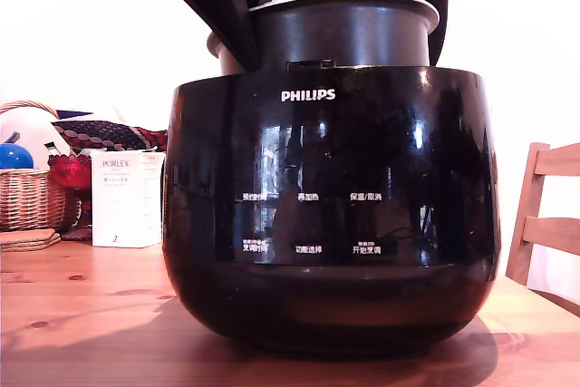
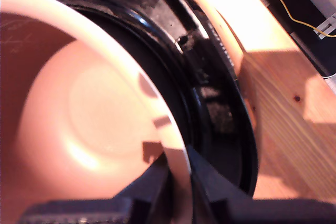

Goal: Place the pot you are holding inside the rice cooker

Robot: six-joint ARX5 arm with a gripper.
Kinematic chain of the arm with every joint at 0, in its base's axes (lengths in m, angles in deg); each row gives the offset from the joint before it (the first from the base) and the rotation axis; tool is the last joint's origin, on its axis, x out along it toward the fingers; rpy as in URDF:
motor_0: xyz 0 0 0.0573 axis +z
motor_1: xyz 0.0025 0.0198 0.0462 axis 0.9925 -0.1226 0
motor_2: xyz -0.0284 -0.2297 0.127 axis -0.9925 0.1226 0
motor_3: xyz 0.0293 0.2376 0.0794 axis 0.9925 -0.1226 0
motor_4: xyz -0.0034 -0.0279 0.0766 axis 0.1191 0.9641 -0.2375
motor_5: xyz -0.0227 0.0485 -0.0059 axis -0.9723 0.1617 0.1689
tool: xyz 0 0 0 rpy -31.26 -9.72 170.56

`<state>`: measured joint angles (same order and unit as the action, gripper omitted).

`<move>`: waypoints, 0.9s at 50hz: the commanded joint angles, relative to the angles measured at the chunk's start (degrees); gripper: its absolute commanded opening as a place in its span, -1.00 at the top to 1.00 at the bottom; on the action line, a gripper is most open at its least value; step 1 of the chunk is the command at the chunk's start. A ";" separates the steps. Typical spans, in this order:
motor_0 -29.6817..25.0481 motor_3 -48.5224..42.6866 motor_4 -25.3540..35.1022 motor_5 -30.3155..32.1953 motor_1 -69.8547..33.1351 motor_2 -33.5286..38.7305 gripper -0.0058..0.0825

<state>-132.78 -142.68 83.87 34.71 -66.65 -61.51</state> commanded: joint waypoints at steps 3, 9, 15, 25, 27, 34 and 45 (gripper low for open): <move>0.31 -0.22 1.09 0.02 -0.92 -1.64 0.92; 0.00 -0.37 1.27 0.02 -1.84 -1.64 0.92; -0.20 -0.66 1.27 0.02 -2.49 -1.64 0.92; -0.22 -0.70 1.29 -0.02 -2.54 -1.64 0.92; -0.22 -0.87 1.42 -0.04 -2.54 -1.64 0.92; -0.61 0.11 1.68 -0.24 -2.54 -1.64 0.85; -0.98 0.87 1.68 -1.88 -2.54 -1.64 0.68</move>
<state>-133.20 -142.38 84.85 32.74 -69.19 -62.32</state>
